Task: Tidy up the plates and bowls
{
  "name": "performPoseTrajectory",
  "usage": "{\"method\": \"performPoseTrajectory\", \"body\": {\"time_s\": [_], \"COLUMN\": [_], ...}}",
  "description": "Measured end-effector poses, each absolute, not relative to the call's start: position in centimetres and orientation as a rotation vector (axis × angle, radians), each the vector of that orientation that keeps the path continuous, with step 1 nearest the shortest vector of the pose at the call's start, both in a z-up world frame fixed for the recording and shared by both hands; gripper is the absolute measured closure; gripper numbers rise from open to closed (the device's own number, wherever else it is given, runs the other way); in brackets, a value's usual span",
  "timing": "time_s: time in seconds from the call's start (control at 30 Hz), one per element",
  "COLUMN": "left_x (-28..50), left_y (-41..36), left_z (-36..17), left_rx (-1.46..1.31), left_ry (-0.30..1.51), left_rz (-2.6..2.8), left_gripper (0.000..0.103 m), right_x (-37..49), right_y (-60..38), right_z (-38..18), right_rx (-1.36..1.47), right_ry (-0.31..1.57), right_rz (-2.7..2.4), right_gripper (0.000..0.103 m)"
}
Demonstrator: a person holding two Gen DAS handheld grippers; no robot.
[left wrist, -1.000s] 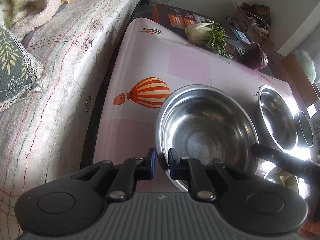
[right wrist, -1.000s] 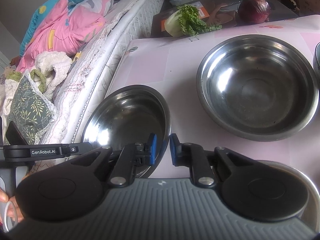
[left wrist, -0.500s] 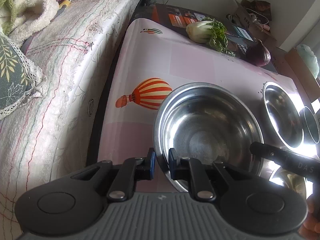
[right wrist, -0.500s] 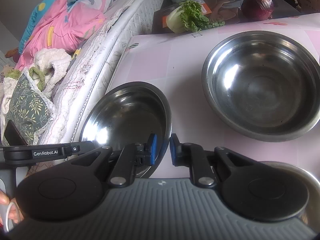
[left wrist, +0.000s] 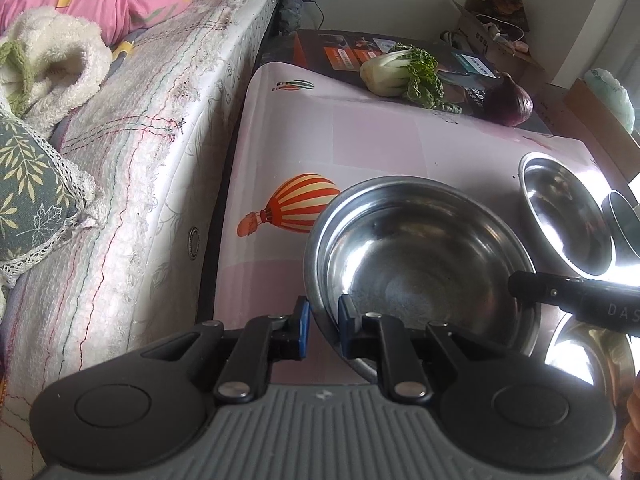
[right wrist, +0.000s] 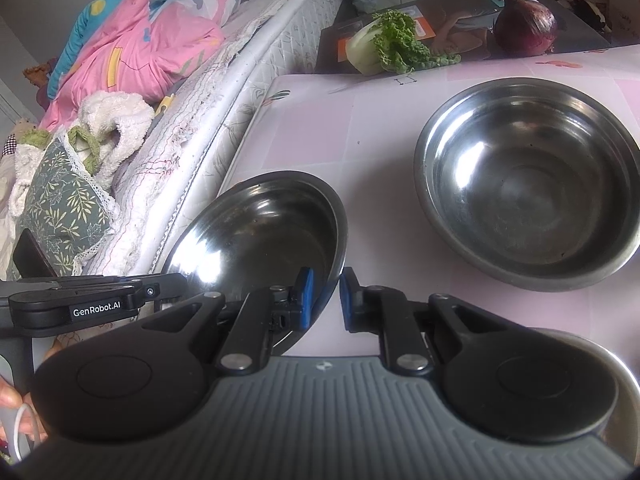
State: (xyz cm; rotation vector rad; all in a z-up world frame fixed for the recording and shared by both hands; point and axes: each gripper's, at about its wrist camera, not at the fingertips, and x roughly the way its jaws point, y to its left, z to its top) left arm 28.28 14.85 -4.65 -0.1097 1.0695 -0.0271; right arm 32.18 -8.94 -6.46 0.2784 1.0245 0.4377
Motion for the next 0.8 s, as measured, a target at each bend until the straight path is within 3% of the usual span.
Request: {"method": "performPoseTrajectory", "body": {"time_s": [0.4,0.53,0.8], "left_x": [30.1,30.1,29.5], "left_y": [15.9,15.6,14.9], "left_z": [-5.2,-5.1,-4.6], "left_rx": [-0.084,-0.077,-0.027], "left_ry": [1.084,1.074,1.047], "left_rz": [-0.048,-0.055,-0.035], "left_gripper": [0.079,0.091,0.091], "right_x": [33.9,33.9,33.5], "right_y": [-9.2,-9.1,-9.1], "right_z": [-7.4,-7.4,-7.2], "right_rx": [0.281,0.286,0.288], "right_ry": [1.062,1.054,1.039], "right_rz": [0.438,0.448,0.464], "right_gripper": [0.088,0.091,0.093]}}
